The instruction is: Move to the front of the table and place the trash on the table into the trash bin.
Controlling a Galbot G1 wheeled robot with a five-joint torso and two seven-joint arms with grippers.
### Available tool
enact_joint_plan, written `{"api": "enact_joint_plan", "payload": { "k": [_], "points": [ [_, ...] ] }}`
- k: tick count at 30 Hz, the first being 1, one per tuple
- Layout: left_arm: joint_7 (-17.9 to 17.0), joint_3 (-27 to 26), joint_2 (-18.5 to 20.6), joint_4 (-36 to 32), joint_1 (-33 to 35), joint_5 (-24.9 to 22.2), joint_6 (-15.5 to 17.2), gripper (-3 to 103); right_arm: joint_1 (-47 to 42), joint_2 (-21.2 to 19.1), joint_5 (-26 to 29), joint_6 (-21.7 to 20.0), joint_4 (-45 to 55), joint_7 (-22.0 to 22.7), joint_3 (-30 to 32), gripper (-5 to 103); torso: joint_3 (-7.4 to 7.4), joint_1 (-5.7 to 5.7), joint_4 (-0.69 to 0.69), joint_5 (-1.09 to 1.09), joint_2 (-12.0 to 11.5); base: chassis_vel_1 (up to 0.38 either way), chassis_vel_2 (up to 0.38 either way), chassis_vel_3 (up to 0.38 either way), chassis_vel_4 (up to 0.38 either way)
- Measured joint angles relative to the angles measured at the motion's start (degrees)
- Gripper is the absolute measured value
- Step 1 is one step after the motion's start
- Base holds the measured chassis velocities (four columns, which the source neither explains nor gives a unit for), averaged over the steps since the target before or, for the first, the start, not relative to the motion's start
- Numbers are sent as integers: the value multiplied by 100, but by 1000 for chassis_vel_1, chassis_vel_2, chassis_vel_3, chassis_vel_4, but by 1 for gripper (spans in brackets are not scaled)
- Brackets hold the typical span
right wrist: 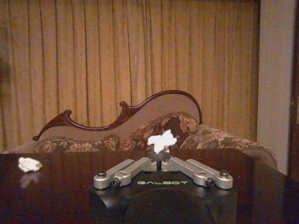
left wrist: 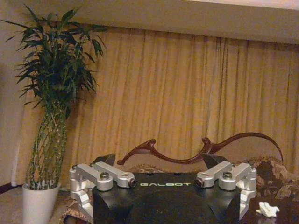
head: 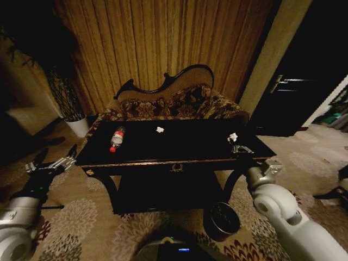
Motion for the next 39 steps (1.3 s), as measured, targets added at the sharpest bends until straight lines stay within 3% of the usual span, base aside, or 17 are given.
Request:
{"api": "enact_joint_plan", "payload": {
  "k": [25,30,39],
  "points": [
    [12,-47,-46,0,32,-8,-2,100,-15,182,-370,60,-171,41,-273,0,-2,-3,-2,1,1,161,-160,-161,160],
    [12,-66,-58,0,49,-17,-5,100,108,255,-499,79,-649,14,-571,0,-3,-6,2,-1,4,81,-86,-90,93],
    [13,-79,-50,0,44,-23,-18,100,691,383,-624,172,-2521,-292,-1023,0,2,5,-1,2,-3,4,1,-1,6]
  ]
}}
